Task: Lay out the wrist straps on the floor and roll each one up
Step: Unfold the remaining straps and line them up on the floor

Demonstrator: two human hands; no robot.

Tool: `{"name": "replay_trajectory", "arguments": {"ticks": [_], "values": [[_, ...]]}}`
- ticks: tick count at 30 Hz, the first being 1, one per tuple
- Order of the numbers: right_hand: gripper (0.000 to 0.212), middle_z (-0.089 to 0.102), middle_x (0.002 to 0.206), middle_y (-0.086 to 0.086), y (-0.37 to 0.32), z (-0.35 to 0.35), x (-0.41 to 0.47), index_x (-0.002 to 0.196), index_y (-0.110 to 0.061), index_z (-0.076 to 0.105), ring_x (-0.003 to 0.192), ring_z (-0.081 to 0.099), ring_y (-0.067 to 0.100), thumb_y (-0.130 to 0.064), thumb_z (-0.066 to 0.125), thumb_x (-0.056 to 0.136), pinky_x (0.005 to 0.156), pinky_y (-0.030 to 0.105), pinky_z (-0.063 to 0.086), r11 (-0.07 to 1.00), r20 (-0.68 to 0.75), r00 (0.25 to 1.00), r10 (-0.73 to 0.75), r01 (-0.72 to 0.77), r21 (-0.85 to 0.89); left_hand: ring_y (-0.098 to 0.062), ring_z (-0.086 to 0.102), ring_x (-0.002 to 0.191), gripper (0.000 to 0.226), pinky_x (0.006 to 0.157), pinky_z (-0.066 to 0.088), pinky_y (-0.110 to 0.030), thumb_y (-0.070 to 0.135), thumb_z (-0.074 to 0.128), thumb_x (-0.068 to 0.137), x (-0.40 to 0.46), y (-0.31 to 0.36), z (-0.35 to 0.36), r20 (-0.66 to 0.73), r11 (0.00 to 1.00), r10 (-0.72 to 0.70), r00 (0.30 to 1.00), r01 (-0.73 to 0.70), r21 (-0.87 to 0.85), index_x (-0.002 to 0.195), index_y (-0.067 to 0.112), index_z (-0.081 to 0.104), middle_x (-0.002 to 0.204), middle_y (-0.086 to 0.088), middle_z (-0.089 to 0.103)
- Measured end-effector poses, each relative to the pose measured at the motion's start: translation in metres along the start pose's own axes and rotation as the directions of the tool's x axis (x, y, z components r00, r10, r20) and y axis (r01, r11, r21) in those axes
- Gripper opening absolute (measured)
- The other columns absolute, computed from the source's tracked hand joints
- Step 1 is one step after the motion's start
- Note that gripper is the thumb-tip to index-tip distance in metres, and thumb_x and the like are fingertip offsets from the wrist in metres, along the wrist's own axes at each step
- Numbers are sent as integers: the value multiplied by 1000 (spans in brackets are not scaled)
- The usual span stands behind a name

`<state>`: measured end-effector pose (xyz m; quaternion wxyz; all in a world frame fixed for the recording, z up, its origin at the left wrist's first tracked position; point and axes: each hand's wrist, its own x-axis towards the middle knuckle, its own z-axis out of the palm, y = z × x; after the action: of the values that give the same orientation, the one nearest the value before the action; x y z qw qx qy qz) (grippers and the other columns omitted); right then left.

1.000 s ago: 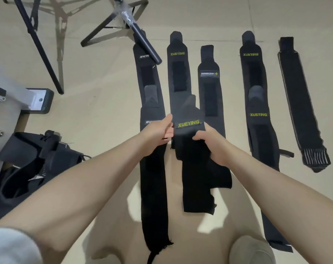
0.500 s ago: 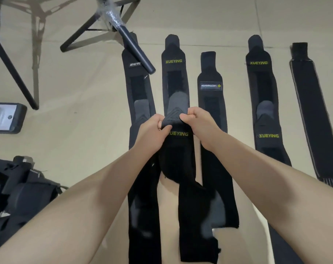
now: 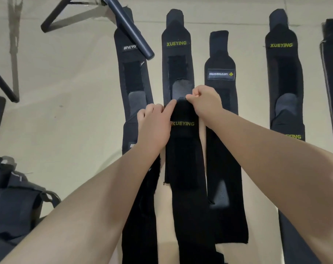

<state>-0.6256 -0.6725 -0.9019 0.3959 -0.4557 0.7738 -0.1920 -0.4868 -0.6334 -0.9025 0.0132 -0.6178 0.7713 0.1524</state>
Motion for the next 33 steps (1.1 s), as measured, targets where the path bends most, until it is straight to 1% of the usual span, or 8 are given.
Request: {"name": "replay_trajectory", "arguments": {"ticks": [11,16,18,20,22,25,28,33], "values": [[29,48,71,-2,8,6,9,71,-16,44,71,49,20,-32,55,93,58,29,34,967,-32,989,-144,134,-216,-27,46,100,49,81,35,-33,11,40,97,-2,-9,5,45,997,64,997,-62,-42,145,20,35,96,-13,55],[29,52,91,3,1,10,3,105,-11,48,78,52,20,-35,59,91,60,33,38,934,-159,977,-141,78,-349,-25,47,104,60,81,38,-33,45,46,94,-10,0,3,88,998,53,995,-55,28,146,19,31,104,-10,53],[27,53,103,8,3,12,0,113,-8,47,88,55,23,-22,58,92,61,32,39,840,-188,918,-350,219,-497,-23,46,106,68,81,38,-31,51,46,93,-10,1,3,135,988,49,990,-67,138,149,21,22,111,-9,50],[28,50,122,14,12,15,-6,121,-6,49,107,50,30,-7,46,93,73,35,37,662,-25,847,-531,396,-636,-23,47,104,69,76,36,-29,49,47,93,-9,3,3,141,985,29,990,-52,163,149,20,19,112,-10,49],[43,42,139,13,21,18,-17,134,-6,45,121,41,33,-5,42,92,87,39,35,612,96,843,-530,458,-644,-24,49,102,68,74,34,-29,46,49,93,-9,5,4,147,989,8,989,-29,147,149,19,20,112,-10,49],[55,34,148,5,23,14,-19,144,-14,34,129,33,30,-6,43,90,96,40,33,623,143,876,-461,434,-651,-25,53,101,53,81,38,-32,42,48,94,-11,5,0,105,993,-2,994,-11,120,138,15,38,107,-9,53],[44,52,129,5,17,-5,-23,127,-15,52,120,45,26,-1,43,87,93,37,39,724,166,874,-456,473,-501,-25,56,104,28,87,43,-34,24,45,97,-30,-1,-9,27,994,12,1000,-9,-113,115,8,58,109,-9,60],[25,62,111,4,54,-21,-95,111,-13,60,99,59,19,-10,40,97,91,33,48,983,-35,990,-133,128,-129,-14,54,114,34,90,31,-9,10,41,98,-89,-4,-14,24,879,-103,994,102,-465,130,9,53,122,-2,61]]}}
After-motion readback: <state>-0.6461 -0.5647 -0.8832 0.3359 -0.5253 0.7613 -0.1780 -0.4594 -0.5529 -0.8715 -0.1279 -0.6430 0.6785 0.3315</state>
